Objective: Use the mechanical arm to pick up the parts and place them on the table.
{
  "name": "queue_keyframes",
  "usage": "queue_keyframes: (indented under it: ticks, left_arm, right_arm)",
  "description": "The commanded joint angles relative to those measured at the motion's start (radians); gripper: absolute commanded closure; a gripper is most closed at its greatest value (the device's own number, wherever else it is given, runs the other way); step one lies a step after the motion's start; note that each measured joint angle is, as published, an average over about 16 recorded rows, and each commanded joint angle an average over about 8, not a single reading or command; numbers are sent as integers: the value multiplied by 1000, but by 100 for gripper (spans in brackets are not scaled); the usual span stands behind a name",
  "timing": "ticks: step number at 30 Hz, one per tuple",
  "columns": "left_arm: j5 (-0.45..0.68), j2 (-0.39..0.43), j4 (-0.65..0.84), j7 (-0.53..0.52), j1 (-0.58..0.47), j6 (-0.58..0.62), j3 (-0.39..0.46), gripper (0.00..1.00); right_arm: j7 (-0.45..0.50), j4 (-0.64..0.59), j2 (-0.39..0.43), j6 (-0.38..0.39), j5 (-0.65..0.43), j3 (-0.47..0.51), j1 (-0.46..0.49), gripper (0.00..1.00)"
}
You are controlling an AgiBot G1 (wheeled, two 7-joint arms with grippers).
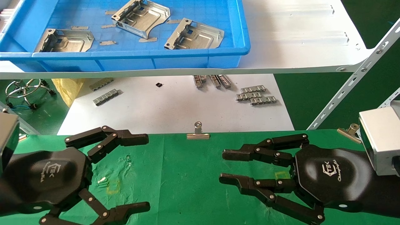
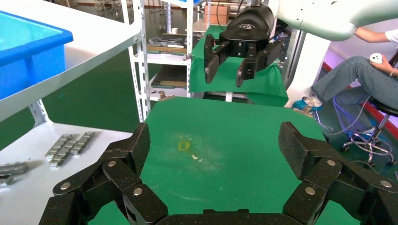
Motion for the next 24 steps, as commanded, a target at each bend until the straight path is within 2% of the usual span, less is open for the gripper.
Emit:
queue_keyframes:
  ticks: [1, 7, 14, 19, 24]
  left_arm:
    - [-2, 0, -8, -2, -6, 1, -1, 0]
    - [104, 67, 136, -36, -223, -41, 34, 0]
    - [301, 200, 484, 4, -539, -85, 115, 0]
    - [450, 305, 738, 50, -716, -215, 174, 0]
    - [541, 404, 930, 90, -819, -367, 211, 0]
  right_arm:
    - [0, 0, 0, 0, 0, 0, 0, 100]
    - [0, 0, 0, 0, 0, 0, 0, 100]
    - [0, 0, 0, 0, 0, 0, 0, 100]
    - [0, 0, 0, 0, 0, 0, 0, 100]
    - [0, 0, 0, 0, 0, 0, 0, 98]
